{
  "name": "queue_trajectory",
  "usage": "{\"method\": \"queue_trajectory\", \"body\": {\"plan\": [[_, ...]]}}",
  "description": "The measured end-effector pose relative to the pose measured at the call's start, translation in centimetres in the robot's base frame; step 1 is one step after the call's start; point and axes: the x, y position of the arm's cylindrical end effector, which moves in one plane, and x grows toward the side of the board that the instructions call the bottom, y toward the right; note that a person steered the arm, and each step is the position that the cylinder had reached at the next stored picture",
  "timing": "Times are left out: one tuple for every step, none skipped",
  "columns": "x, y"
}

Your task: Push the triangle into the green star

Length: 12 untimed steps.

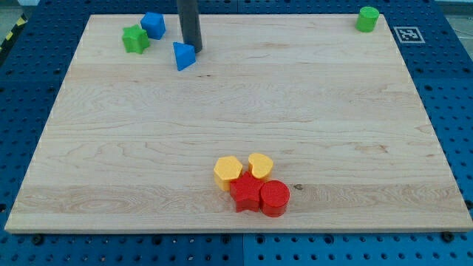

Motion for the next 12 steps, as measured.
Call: {"method": "queue_trajectory", "body": {"plan": [[2.0, 3.5], [4.5, 3.1], [4.7, 0.1], [4.6, -2.5], [5.3, -2.5], [4.8, -3.6], [2.3, -4.8], [2.2, -5.0], [2.6, -2.6], [1.7, -0.1], [-0.7, -1.4], [-1.6, -5.4]]}}
